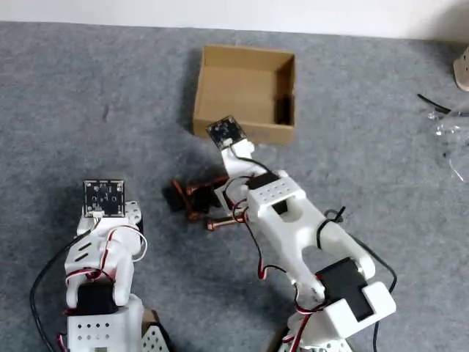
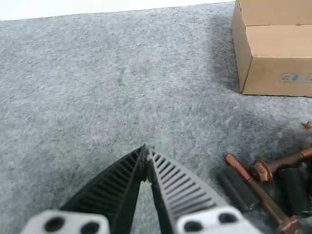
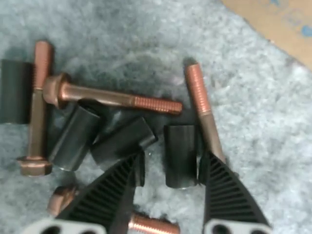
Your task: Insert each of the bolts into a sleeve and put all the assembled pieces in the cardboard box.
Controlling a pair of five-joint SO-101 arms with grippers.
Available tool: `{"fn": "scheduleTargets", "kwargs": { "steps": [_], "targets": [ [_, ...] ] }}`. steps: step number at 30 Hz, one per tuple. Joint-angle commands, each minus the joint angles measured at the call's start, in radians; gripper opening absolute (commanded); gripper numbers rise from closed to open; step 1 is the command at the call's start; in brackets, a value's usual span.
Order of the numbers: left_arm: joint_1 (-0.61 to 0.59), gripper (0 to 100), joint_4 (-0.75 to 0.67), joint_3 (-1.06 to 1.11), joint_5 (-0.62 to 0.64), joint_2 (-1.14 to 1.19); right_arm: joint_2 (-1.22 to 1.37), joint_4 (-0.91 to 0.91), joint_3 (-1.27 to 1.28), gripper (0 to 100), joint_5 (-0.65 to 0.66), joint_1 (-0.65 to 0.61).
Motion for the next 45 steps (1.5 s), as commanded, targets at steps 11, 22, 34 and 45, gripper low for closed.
{"fn": "scheduleTargets", "kwargs": {
  "steps": [11, 22, 34, 45],
  "targets": [
    [-0.01, 1, -0.017, -0.03, 0.002, -0.015, 0.002, -0.01, -0.012, 16.3, 0.009, 0.021],
    [-0.01, 1, -0.017, -0.028, 0.002, -0.015, 0.027, -0.042, -0.012, 16.3, 0.009, 0.021],
    [-0.01, 1, -0.017, -0.027, 0.002, -0.015, 0.113, -0.041, -0.018, 16.2, 0.009, 0.021],
    [-0.01, 1, -0.017, -0.027, 0.002, -0.015, 0.079, -0.041, -0.015, 0.4, 0.008, 0.081]
  ]
}}
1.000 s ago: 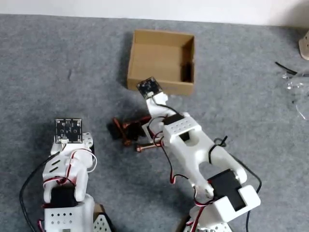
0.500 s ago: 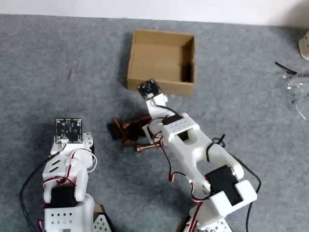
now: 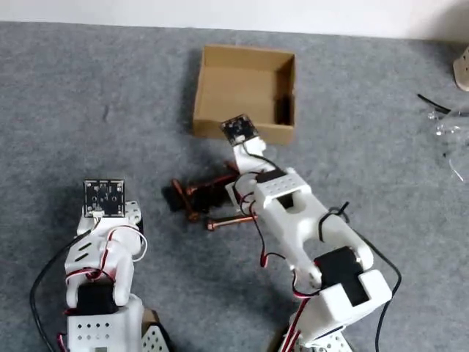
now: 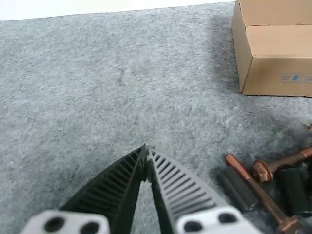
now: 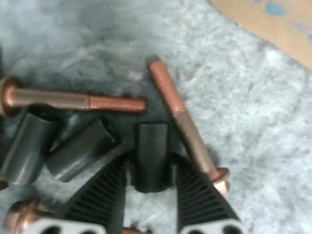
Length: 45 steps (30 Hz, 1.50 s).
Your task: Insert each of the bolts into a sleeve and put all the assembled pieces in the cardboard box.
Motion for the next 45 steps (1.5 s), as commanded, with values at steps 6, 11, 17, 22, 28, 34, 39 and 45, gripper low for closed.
{"fn": "scheduleTargets", "kwargs": {
  "steps": [6, 11, 17, 22, 28, 34, 39, 45],
  "targets": [
    [-0.01, 1, -0.017, -0.027, 0.002, -0.015, -0.269, -0.025, 0.116, 0.4, 0.008, 0.019],
    [-0.005, 1, -0.02, -0.025, 0.002, -0.015, -0.493, -0.113, 0.292, 0.4, 0.008, 0.019],
    [0.018, 1, -0.017, -0.024, -0.02, -0.012, -0.733, -0.137, 0.432, 0.4, 0.014, 0.021],
    [0.079, 1, -0.018, -0.015, -0.072, -0.012, -0.9, -0.137, 0.536, 0.4, 0.014, 0.022],
    [0.085, 1, -0.015, -0.013, -0.084, -0.012, -1.116, -0.133, 0.688, 0.4, 0.014, 0.024],
    [0.085, 1, -0.015, -0.013, -0.094, -0.01, -1.351, -0.13, 0.817, 0.4, 0.014, 0.058],
    [0.085, 1, -0.015, -0.015, -0.104, -0.01, -1.515, -0.073, 0.889, 0.4, 0.012, 0.156],
    [0.127, 1, -0.011, -0.012, -0.16, -0.01, -1.753, 0.091, 0.96, 0.4, 0.011, 0.176]
  ]
}}
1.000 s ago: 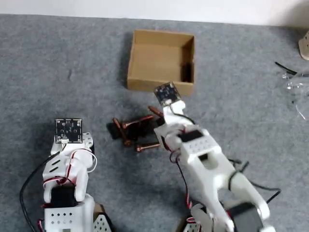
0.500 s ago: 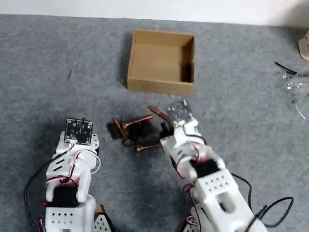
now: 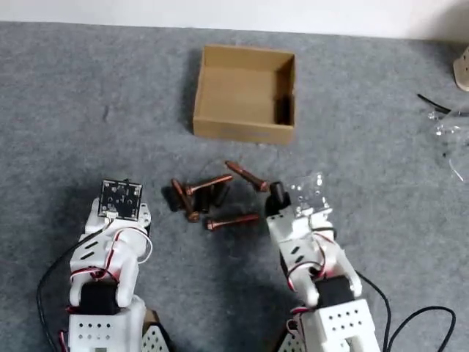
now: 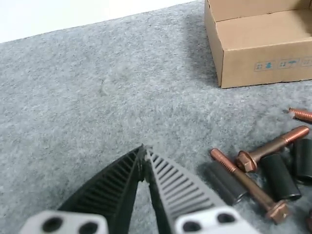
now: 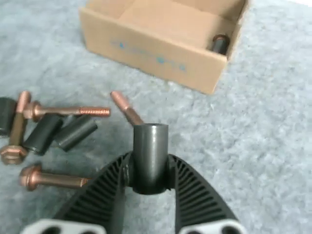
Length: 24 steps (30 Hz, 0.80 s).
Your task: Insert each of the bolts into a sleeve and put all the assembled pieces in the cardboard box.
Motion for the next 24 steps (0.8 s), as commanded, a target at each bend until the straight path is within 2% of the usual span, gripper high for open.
{"fn": "scheduleTargets", "kwargs": {
  "steps": [1, 4, 6, 13, 17, 24],
  "targets": [
    [0.081, 1, -0.002, -0.012, -0.083, -0.01, -0.171, 0.09, 0.015, 0.4, 0.009, 0.021],
    [0.143, 1, 0.009, -0.018, -0.201, -0.01, -0.32, 0.163, 0.051, 0.4, 0.009, 0.021],
    [0.156, 1, 0.014, -0.041, -0.252, -0.012, -0.328, 0.182, 0.07, 0.4, 0.009, 0.021],
    [0.16, 1, 0.023, -0.081, -0.422, -0.01, -0.315, 0.084, 0.124, 0.4, 0.009, 0.082],
    [0.168, 1, 0.02, -0.081, -0.428, -0.01, -0.317, 0.045, 0.151, 0.4, 0.009, 0.099],
    [0.269, 2, 0.018, -0.173, -0.428, -0.004, -0.317, 0.044, 0.16, 0.4, 0.009, 0.097]
  ]
}}
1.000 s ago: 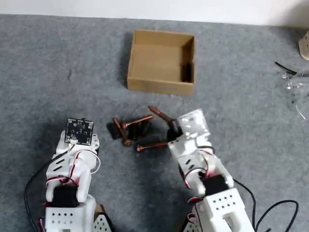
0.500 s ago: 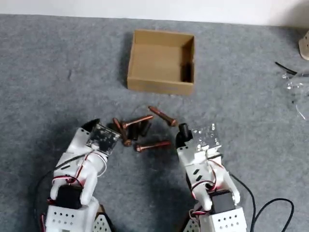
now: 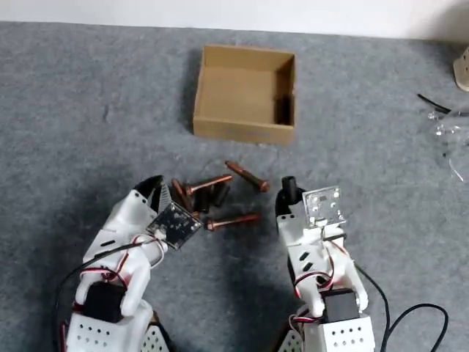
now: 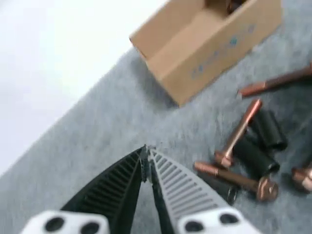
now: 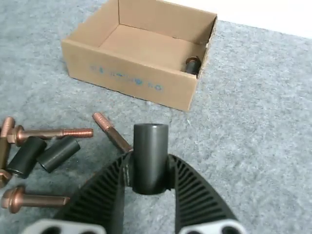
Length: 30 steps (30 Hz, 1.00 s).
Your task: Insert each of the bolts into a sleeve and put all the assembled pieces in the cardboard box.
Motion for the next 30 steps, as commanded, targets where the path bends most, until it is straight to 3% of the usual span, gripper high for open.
{"fn": "scheduleTargets", "kwargs": {
  "steps": [1, 6, 18, 24, 30],
  "targets": [
    [0.053, 2, -0.006, -0.11, 0.005, 0.015, -0.03, -0.044, 0.082, 0.4, 0.008, 0.018],
    [0.05, 2, -0.006, -0.272, 0.163, 0.28, -0.03, -0.044, 0.082, 0.4, 0.008, 0.018],
    [0.058, 3, 0.015, -0.941, 0.577, 1.322, -0.03, -0.073, 0.082, 0.4, 0.012, 0.021],
    [0.137, 3, 0.265, -1.251, 0.595, 1.695, -0.03, -0.079, 0.084, 0.4, 0.012, 0.024],
    [0.254, 3, 0.516, -1.557, 0.961, 1.882, -0.03, -0.079, 0.084, 0.4, 0.012, 0.024]
  ]
}}
